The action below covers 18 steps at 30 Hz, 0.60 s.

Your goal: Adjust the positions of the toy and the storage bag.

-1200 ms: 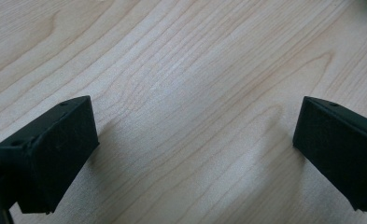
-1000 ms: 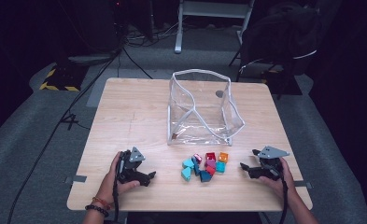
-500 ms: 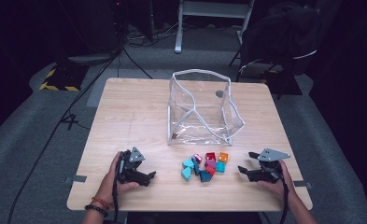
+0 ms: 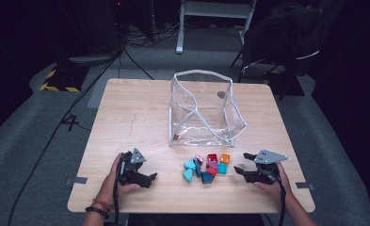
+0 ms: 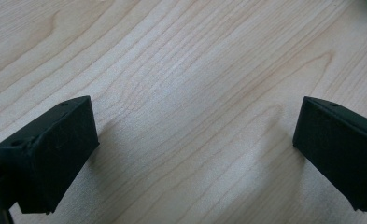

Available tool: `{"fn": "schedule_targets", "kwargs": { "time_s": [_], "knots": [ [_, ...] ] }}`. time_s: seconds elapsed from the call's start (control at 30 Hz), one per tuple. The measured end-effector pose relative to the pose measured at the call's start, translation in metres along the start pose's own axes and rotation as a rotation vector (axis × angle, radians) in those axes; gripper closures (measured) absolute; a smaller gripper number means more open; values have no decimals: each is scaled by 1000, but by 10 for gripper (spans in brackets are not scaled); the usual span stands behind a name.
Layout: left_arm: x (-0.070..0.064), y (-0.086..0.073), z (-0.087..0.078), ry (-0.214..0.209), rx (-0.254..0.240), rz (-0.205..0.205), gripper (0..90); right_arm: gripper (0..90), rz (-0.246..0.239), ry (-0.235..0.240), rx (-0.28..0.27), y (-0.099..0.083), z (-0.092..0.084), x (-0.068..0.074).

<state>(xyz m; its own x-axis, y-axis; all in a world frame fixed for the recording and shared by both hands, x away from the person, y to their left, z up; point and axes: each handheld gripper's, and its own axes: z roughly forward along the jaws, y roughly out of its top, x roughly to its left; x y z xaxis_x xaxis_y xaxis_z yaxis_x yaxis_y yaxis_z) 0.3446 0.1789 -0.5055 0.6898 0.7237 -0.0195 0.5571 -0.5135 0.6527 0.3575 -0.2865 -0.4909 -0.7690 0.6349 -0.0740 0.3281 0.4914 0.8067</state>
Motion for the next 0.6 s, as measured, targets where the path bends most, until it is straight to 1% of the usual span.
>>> {"fn": "schedule_targets", "kwargs": {
  "time_s": [0.1, 0.2, 0.23, 0.33, 0.37, 0.47, 0.5, 0.53, 0.57, 0.6],
  "knots": [
    [0, 0, 0, 0, 0, 0, 2, 324, -26, -1, 6, 3, 3, 4],
    [0, 0, 0, 0, 0, 0, 2, 328, -26, -1, 7, 5, 6, 6],
    [0, 0, 0, 0, 0, 0, 2, 329, -32, 3, 22, 6, 10, 7],
    [0, 0, 0, 0, 0, 0, 2, 330, -40, 2, 36, 6, 14, 8],
    [0, 0, 0, 0, 0, 0, 2, 332, -51, -5, 45, 8, 17, 9],
    [0, 0, 0, 0, 0, 0, 2, 331, -46, 3, 50, 10, 19, 9],
    [0, 0, 0, 0, 0, 0, 2, 326, -49, 7, 67, 11, 24, 9],
    [0, 0, 0, 0, 0, 0, 2, 326, -49, 7, 67, 11, 24, 9],
    [0, 0, 0, 0, 0, 0, 2, 324, -70, 12, 91, 11, 29, 10],
    [0, 0, 0, 0, 0, 0, 2, 318, -87, 7, 97, 12, 31, 10]
  ]
}}
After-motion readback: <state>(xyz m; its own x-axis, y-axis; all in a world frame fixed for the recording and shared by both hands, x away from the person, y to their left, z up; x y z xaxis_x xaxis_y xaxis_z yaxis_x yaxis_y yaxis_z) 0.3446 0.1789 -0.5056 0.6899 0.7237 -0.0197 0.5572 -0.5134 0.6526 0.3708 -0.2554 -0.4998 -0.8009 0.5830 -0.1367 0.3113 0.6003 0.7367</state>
